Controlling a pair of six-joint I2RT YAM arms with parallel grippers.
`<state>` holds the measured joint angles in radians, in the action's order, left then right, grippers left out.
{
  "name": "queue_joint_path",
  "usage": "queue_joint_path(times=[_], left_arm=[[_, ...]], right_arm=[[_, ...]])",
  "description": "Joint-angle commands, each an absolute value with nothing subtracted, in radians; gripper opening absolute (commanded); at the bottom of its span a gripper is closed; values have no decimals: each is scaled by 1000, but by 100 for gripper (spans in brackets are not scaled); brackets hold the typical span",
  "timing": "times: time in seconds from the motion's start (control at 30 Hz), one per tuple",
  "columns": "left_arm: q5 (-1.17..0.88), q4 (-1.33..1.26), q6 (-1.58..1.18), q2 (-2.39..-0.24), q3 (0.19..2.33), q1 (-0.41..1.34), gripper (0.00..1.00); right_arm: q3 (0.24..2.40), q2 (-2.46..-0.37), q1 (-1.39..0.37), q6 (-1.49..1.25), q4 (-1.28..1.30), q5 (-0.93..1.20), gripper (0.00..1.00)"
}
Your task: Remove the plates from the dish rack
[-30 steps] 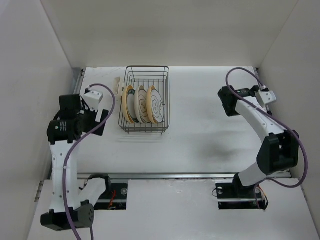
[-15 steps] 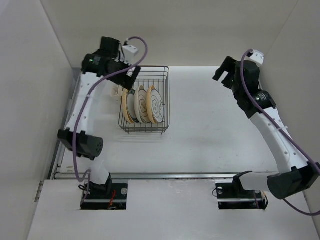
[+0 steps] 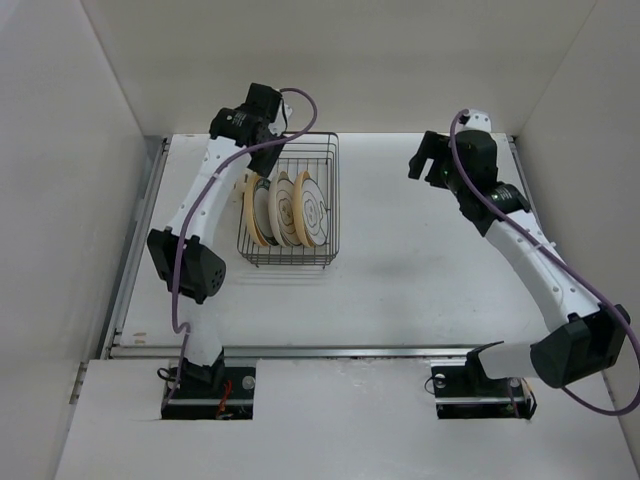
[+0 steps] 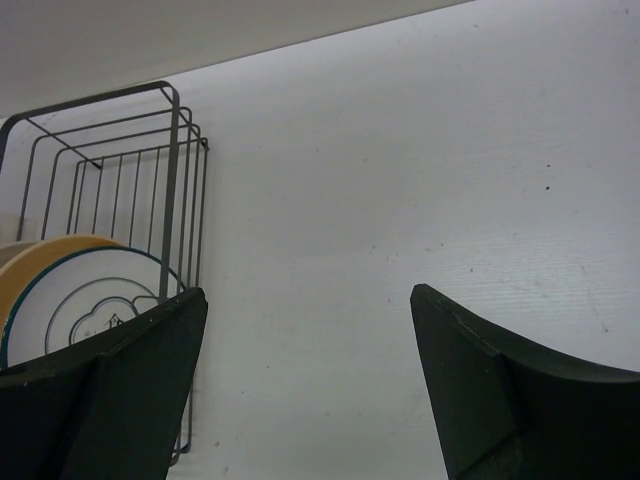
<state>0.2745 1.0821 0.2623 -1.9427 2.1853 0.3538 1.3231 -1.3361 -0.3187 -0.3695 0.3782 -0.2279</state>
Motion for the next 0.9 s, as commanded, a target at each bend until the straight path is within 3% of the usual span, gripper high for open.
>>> queue_joint_path(times=[0.0, 0.1, 0.37, 0.47, 0.5, 0.6, 0.67, 0.87], left_arm=[[380, 1091, 238, -1965, 2207, 365, 50], [364, 1091, 229, -1977, 2207, 365, 45], [308, 1123, 209, -2005, 2207, 365, 44], [345, 1123, 209, -2028, 2198, 365, 37], [354, 1123, 209, -2028, 2198, 365, 28], [364, 1123, 209, -2037, 2172, 365, 16], [364, 1114, 209, -2037, 2163, 365, 2], [364, 1124, 209, -2028, 2154, 365, 0]], right_arm=[[1316, -1307, -336, -353, 296, -218, 88], [1306, -1307, -336, -353, 296, -218, 88], [1278, -1298, -336, -334, 296, -229, 88], [1269, -1285, -336, -334, 287, -229, 88], [1269, -1275, -336, -334, 287, -229, 88], [1259, -1266, -336, -334, 287, -229, 88], [1259, -1266, -336, -325, 287, -229, 88], [1259, -1256, -336, -325, 287, -229, 88]])
